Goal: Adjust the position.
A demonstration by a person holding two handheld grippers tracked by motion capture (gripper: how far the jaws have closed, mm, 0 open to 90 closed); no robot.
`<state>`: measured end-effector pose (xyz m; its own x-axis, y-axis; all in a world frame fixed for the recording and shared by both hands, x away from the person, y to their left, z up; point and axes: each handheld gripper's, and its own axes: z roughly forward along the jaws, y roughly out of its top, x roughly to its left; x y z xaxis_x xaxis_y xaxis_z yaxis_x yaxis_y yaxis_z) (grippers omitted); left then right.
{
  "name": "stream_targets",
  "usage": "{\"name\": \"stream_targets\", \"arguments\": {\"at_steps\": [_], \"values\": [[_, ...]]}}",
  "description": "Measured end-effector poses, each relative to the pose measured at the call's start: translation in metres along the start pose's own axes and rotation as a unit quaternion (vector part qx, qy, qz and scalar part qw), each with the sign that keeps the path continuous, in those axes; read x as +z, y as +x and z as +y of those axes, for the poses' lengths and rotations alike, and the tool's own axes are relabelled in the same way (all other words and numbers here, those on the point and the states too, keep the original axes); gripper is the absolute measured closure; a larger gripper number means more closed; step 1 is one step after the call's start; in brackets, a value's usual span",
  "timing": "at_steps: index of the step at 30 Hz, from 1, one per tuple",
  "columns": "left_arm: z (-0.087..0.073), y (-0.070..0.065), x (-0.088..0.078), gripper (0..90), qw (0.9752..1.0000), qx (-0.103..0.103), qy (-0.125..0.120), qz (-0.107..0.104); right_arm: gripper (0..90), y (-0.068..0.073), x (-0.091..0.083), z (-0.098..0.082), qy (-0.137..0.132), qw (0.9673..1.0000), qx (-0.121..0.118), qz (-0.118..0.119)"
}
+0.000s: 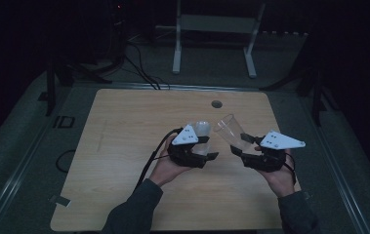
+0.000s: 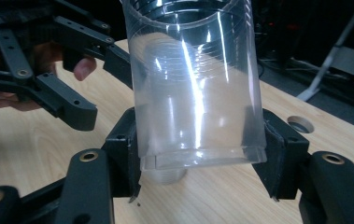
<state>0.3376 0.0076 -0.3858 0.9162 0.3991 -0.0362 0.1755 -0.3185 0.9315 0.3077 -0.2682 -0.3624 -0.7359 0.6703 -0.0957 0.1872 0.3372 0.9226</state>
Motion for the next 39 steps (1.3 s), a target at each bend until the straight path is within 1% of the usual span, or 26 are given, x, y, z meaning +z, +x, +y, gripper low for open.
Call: {"name": "stream_targets", "arguments": {"at_steps": [6,12,14,16,21,22,23,24,26,28,31,32,36,39], "values": [[0.001,0.0,0.0,36.1,0.9999,-0.007,-0.008,0.006,41.4,0.006,0.002,-0.002,-0.005,0.9995,-0.007,-0.031],[0.003,0.0,-0.001,36.1,0.9998,-0.015,-0.014,0.009,41.4,0.008,0.002,-0.004,-0.022,0.9985,0.001,-0.05],[0.004,0.0,-0.002,36.1,0.9997,-0.017,-0.015,0.01,41.4,0.008,0.002,-0.006,-0.028,0.9983,0.008,-0.05],[0.004,0.0,-0.002,36.1,0.9997,-0.017,-0.015,0.01,41.4,0.008,0.003,-0.006,-0.029,0.9982,0.011,-0.051],[0.006,0.002,-0.005,36.0,0.9994,-0.024,-0.02,0.013,41.5,0.009,0.003,-0.012,-0.048,0.9964,0.027,-0.063],[0.007,0.003,-0.005,36.0,0.9993,-0.027,-0.022,0.013,41.5,0.009,0.003,-0.012,-0.048,0.9964,0.027,-0.063],[0.008,0.004,-0.006,35.9,0.999,-0.033,-0.026,0.012,41.4,0.009,0.003,-0.013,-0.055,0.9957,0.035,-0.065],[0.009,0.004,-0.006,35.9,0.9988,-0.037,-0.029,0.011,41.5,0.009,0.003,-0.013,-0.058,0.9954,0.037,-0.066],[0.01,0.004,-0.006,35.8,0.9987,-0.039,-0.031,0.009,41.5,0.01,0.002,-0.014,-0.065,0.9946,0.04,-0.071],[0.012,0.005,-0.006,35.6,0.9982,-0.047,-0.037,0.007,41.5,0.01,0.002,-0.015,-0.072,0.9938,0.042,-0.074],[0.014,0.005,-0.006,34.8,0.9983,-0.045,-0.036,0.009,41.5,0.011,0.001,-0.015,-0.079,0.9929,0.044,-0.078],[0.015,0.005,-0.006,34.5,0.9981,-0.049,-0.037,0.009,41.5,0.012,0.001,-0.016,-0.081,0.992,0.044,-0.086],[0.017,0.005,-0.006,34.1,0.9979,-0.05,-0.04,0.009,41.5,0.013,0.0,-0.016,-0.09,0.9907,0.043,-0.092],[0.02,0.004,-0.006,33.2,0.9977,-0.051,-0.043,0.01,41.5,0.015,0.0,-0.016,-0.094,0.99,0.038,-0.098]]}}
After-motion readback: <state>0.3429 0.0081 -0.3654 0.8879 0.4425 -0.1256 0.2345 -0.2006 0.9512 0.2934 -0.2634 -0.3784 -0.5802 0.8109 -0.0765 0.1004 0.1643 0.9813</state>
